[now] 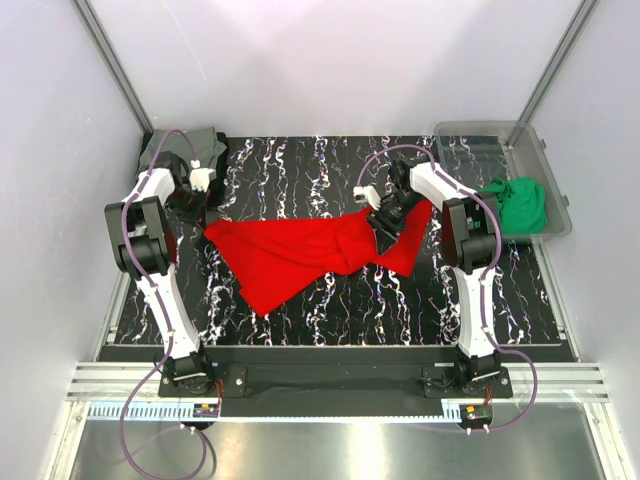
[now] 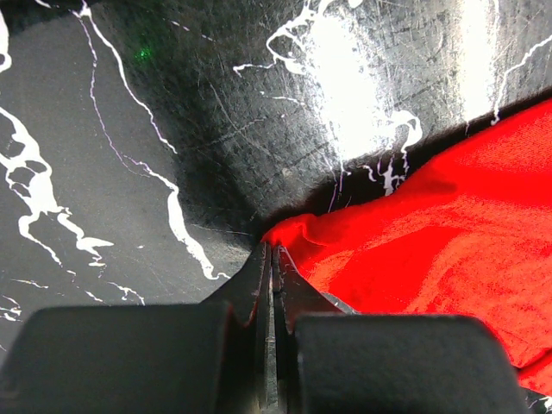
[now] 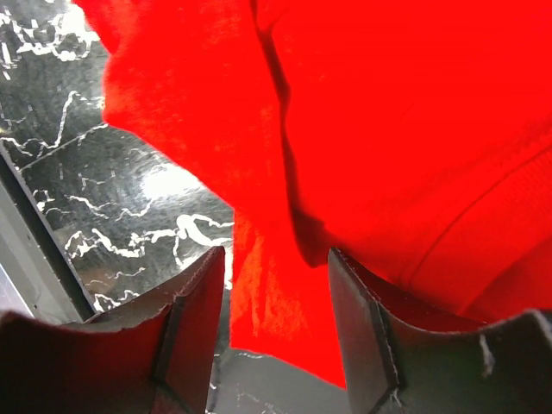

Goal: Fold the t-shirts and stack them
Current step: Flatten the tshirt out

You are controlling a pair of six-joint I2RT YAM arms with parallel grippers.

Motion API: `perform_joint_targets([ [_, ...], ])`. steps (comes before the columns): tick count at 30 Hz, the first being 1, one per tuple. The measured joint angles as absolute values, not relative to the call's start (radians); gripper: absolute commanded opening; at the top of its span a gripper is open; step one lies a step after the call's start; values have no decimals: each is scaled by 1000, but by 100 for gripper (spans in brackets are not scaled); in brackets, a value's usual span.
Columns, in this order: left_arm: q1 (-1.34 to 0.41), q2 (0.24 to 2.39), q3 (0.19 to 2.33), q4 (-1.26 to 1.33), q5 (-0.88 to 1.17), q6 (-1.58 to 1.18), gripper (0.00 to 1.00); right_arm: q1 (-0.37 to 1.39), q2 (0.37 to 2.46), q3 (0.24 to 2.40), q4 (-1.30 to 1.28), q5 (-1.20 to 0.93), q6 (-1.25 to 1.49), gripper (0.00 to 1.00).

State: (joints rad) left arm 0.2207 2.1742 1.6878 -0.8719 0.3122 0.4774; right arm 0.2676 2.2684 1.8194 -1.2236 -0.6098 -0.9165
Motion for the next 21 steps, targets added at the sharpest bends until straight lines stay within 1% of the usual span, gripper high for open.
perform_joint_targets([
  [2,220,2172,1684,-870,312,477,0,268,2282,1824,-1221,-610,-916,53],
  [4,219,2168,1678,-870,312,477,0,268,2289,1831,-1220,-610,-918,40],
  [5,218,2167,1676,-870,312,477,0,268,2291,1835,-1219,-611,-920,20],
  [8,216,2165,1673,-870,311,477,0,268,2292,1856,-1229,-615,-927,3],
  [10,216,2165,1673,-870,311,477,0,268,2292,1884,-1251,-623,-934,0],
  [17,216,2165,1673,-870,310,477,0,268,2272,2028,-1322,-690,-934,0],
  [21,216,2165,1673,-871,311,477,0,268,2276,2236,-1343,-755,-885,0],
])
